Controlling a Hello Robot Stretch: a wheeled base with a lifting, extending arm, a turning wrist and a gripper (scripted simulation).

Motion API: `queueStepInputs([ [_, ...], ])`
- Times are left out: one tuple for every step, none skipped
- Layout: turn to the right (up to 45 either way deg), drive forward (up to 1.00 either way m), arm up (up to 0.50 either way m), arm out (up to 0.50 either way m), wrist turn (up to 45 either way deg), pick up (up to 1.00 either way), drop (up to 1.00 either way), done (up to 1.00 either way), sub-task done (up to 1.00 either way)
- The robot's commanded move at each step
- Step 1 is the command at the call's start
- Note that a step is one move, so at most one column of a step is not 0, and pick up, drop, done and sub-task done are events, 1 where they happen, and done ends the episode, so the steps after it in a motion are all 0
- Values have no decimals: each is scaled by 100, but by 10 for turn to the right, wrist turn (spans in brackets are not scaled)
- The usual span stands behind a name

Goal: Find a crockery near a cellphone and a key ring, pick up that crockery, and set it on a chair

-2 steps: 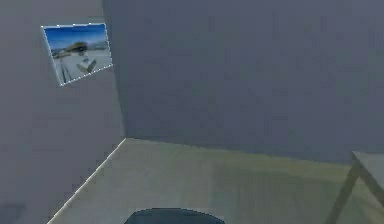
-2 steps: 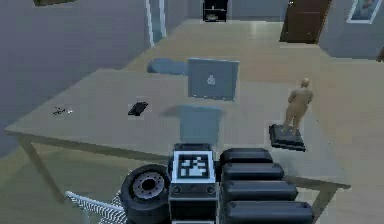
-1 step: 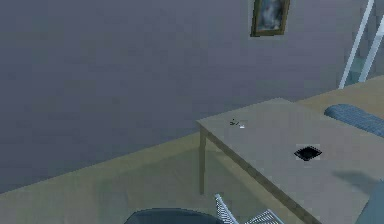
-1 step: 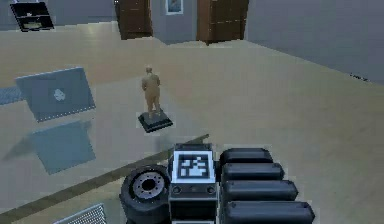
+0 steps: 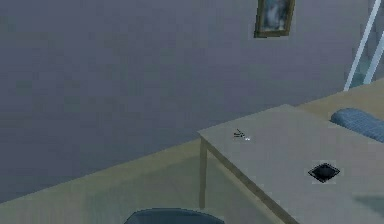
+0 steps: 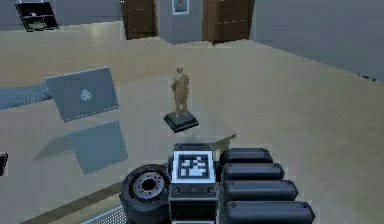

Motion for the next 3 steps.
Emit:
queueStepInputs([
  [210, 0, 0, 0, 0, 0, 0, 0, 0],
  [-180, 0, 0, 0, 0, 0, 0, 0, 0],
  [0, 0, 0, 26, 0, 0, 0, 0, 0],
])
